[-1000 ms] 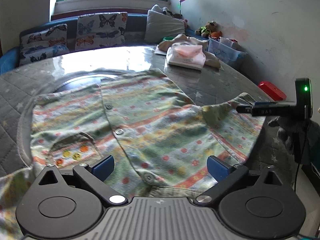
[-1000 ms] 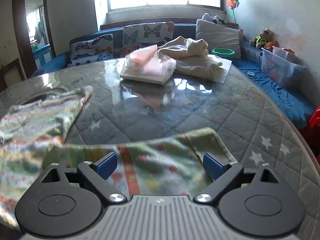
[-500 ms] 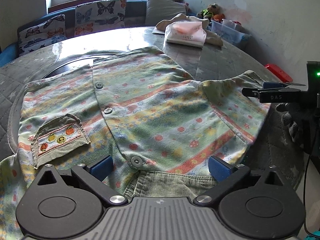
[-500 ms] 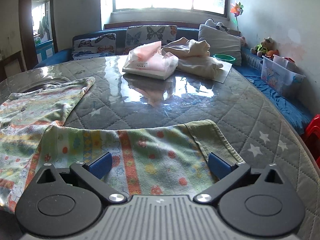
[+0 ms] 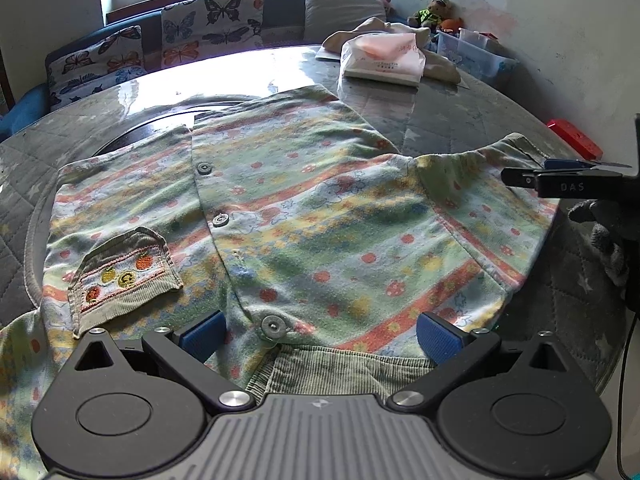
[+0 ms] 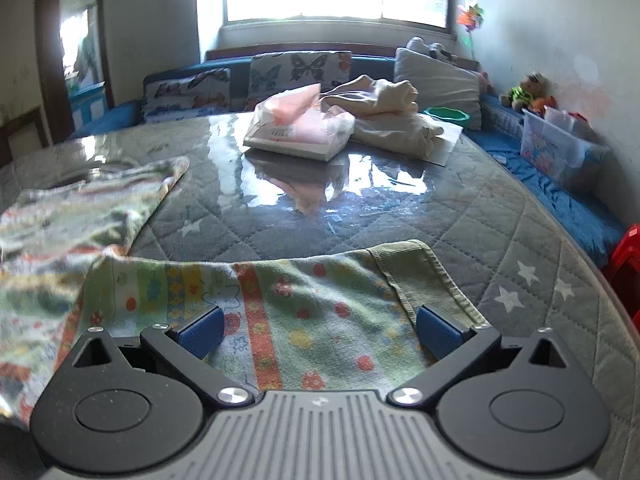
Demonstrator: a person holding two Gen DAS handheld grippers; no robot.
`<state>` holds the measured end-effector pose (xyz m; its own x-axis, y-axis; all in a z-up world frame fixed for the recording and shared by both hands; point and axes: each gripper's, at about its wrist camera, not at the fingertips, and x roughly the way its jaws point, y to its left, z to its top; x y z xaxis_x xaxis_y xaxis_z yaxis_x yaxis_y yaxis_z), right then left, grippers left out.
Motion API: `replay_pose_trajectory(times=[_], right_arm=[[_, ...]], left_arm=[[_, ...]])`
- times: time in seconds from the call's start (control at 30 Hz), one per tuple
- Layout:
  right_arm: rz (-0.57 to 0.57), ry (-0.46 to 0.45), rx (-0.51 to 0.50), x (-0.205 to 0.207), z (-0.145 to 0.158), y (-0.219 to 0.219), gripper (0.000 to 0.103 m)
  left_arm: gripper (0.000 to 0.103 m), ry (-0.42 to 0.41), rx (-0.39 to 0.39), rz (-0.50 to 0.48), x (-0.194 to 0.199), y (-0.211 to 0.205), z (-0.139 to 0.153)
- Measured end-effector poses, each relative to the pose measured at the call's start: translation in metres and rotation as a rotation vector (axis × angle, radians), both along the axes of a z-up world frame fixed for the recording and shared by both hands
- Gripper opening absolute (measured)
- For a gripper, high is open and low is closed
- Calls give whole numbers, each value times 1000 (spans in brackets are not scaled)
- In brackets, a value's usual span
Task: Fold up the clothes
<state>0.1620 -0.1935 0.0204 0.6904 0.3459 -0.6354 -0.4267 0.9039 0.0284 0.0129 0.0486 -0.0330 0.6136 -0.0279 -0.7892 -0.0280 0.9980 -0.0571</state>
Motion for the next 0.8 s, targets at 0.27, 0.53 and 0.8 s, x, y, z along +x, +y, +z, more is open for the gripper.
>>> replay_pose_trajectory(times=[0.27, 0.53, 0.8], right_arm=[[-96, -13, 33, -13, 10, -18, 102], [-198, 44, 54, -11, 5, -45, 91], [-215, 64, 86, -9, 9, -56, 76]], left_arm=[[103, 3, 13, 3, 1, -2, 0], [103, 7, 19, 4, 2, -4, -1], [103, -11, 22, 19, 4, 0, 11]])
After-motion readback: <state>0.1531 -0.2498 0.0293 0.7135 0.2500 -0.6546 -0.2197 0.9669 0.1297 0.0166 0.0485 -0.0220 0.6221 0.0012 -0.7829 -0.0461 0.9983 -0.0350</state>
